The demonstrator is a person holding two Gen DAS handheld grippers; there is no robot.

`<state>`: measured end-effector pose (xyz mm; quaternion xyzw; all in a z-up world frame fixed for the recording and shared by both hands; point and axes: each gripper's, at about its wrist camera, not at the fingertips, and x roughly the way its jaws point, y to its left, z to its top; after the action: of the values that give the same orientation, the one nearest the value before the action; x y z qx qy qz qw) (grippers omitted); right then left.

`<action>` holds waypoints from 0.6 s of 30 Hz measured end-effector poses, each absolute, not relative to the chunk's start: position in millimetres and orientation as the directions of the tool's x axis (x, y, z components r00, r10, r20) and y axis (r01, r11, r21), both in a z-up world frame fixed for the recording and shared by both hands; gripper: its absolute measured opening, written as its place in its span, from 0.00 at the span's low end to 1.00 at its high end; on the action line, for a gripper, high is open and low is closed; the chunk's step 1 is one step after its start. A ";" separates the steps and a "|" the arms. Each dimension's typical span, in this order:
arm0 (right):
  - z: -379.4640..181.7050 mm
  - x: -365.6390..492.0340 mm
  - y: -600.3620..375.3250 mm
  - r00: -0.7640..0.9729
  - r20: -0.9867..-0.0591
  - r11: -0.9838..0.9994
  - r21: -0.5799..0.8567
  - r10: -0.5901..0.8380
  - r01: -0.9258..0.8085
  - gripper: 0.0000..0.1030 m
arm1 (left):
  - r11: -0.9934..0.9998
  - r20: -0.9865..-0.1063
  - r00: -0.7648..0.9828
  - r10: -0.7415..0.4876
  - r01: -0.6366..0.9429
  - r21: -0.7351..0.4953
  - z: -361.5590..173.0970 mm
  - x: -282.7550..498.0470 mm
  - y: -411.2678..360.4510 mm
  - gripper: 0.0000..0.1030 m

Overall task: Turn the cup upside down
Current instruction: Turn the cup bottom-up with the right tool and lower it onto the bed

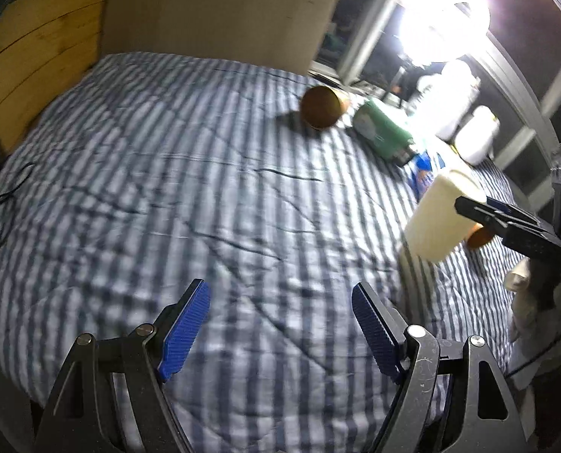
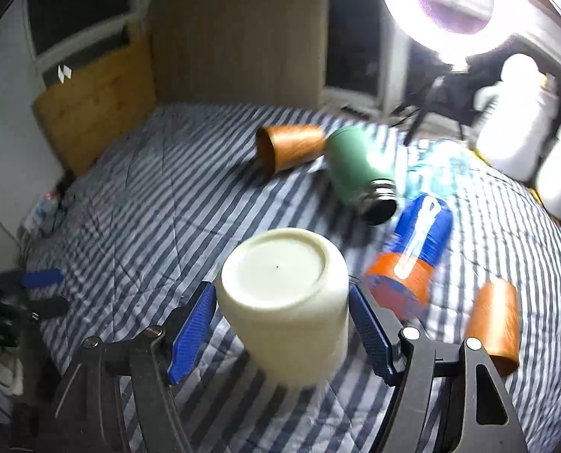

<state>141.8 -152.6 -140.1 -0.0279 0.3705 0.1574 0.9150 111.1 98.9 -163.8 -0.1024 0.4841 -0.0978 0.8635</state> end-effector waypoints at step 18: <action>-169.8 88.0 -184.2 0.742 -0.616 0.962 0.118 0.265 -0.245 0.66 | 0.949 -0.778 0.545 -0.314 0.196 -0.245 -158.3 86.9 47.9 0.78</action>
<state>88.0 -184.2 -169.8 0.0148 0.3323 0.1366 0.9331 86.9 47.9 -158.3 -0.0644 0.4545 -0.1455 0.8764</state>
